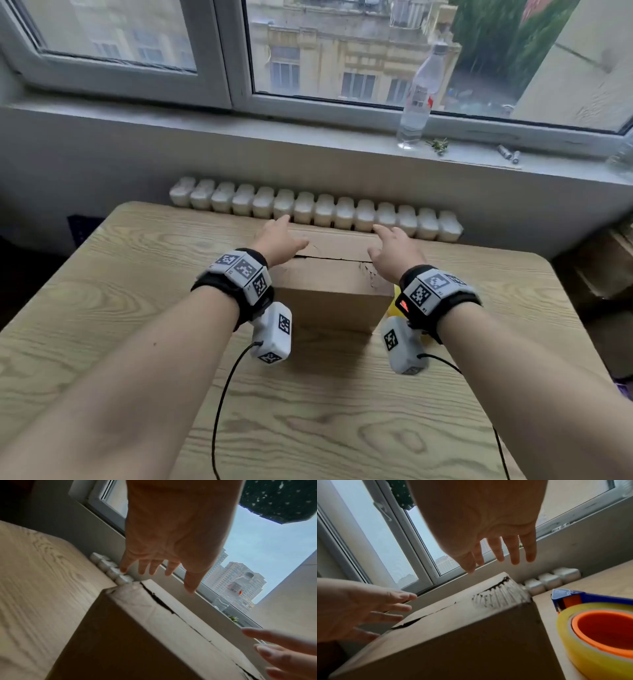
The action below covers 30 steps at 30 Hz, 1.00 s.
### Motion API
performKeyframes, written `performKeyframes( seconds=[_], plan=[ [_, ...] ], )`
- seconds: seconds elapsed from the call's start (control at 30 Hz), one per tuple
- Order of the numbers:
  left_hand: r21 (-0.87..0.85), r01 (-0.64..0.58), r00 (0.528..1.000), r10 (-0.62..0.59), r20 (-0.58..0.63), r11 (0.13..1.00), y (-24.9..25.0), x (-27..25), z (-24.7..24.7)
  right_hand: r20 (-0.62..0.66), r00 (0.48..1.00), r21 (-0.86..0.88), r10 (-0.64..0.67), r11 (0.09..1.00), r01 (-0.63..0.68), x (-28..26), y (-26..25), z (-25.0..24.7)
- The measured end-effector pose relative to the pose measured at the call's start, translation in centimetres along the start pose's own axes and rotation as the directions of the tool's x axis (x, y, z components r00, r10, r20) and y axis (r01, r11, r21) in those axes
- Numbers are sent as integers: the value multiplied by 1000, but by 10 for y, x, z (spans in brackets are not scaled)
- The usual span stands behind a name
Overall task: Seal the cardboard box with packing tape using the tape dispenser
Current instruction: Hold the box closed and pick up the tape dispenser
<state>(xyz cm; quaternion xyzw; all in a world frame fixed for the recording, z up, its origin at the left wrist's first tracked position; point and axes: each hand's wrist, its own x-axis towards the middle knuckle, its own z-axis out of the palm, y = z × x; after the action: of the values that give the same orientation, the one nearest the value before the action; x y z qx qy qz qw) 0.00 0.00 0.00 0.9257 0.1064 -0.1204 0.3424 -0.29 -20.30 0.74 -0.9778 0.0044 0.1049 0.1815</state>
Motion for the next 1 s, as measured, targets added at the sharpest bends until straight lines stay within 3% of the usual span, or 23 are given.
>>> performKeyframes(
  seconds=[0.23,0.67,1.0],
  plan=[
    [-170,153,988,-146,52,974,-15,-6,9,88,991,93,102,990,-110,-10,5,15],
    [-258,181,983,-173,53,949,-22,-46,7,54,995,122,82,989,-88,-44,-3,6],
    [-198,233,971,-217,99,952,-31,-74,14,108,992,60,72,995,-79,-64,6,9]
  ],
)
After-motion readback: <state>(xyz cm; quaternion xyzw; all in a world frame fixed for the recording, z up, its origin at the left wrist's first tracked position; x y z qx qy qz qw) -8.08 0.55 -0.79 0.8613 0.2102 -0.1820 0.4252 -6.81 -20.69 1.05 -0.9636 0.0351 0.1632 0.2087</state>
